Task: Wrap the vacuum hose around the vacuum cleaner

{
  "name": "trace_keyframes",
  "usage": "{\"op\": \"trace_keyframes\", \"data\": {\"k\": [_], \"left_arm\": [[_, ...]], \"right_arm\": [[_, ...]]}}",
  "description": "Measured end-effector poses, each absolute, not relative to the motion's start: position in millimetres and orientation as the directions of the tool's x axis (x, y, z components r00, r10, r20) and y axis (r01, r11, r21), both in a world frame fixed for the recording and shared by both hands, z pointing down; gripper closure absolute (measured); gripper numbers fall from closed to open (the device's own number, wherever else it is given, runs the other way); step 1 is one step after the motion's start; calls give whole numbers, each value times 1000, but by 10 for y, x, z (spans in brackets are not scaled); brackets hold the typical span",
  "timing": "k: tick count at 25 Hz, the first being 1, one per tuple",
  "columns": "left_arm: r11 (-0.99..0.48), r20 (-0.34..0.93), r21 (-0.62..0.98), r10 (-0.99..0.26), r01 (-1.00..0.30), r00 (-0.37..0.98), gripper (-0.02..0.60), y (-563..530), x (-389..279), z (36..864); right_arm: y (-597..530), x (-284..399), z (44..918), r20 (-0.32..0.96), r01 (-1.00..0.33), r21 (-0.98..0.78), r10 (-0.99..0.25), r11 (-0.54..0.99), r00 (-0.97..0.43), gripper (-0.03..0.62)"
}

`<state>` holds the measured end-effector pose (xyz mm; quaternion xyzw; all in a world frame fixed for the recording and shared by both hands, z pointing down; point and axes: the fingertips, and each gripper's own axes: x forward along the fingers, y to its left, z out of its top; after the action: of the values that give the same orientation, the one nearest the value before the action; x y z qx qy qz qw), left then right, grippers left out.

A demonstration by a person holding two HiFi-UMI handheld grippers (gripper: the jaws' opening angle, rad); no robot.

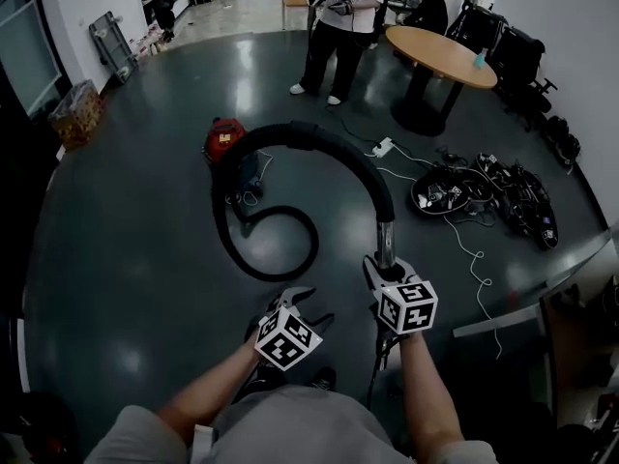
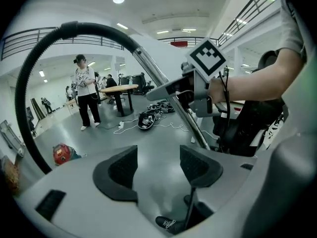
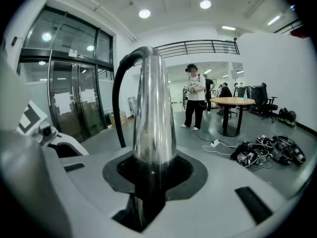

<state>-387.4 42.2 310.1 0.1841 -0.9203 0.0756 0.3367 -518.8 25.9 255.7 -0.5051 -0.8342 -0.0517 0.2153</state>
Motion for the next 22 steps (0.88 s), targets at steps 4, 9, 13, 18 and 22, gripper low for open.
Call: {"op": "trace_keyframes", "data": {"k": [4,9,13,18,22], "left_arm": [[883,628,67,-399,-465,-668,308,216,-4078,3165],[818,597,190,-535,-542,-598,308,-62,-4115,3351],[817,550,277,-566,-506,-614,308,-4,-4179,3474],[839,510,318,-543,-441,-667,308,245,-4248,3647],[872,519,311,-489,-378,-701,308,517,-4298,3834]], "right_arm": [[431,-5202,2347,375,850,-172,830,499,-412,491],[759,-5192,2208,367,849,-180,835,497,-411,491],[1136,-5153,2202,365,844,-245,852,476,-375,491],[1536,-5155,2315,369,809,-350,863,473,-345,491],[1864,-5166,2485,371,765,-433,868,476,-330,491]]}}
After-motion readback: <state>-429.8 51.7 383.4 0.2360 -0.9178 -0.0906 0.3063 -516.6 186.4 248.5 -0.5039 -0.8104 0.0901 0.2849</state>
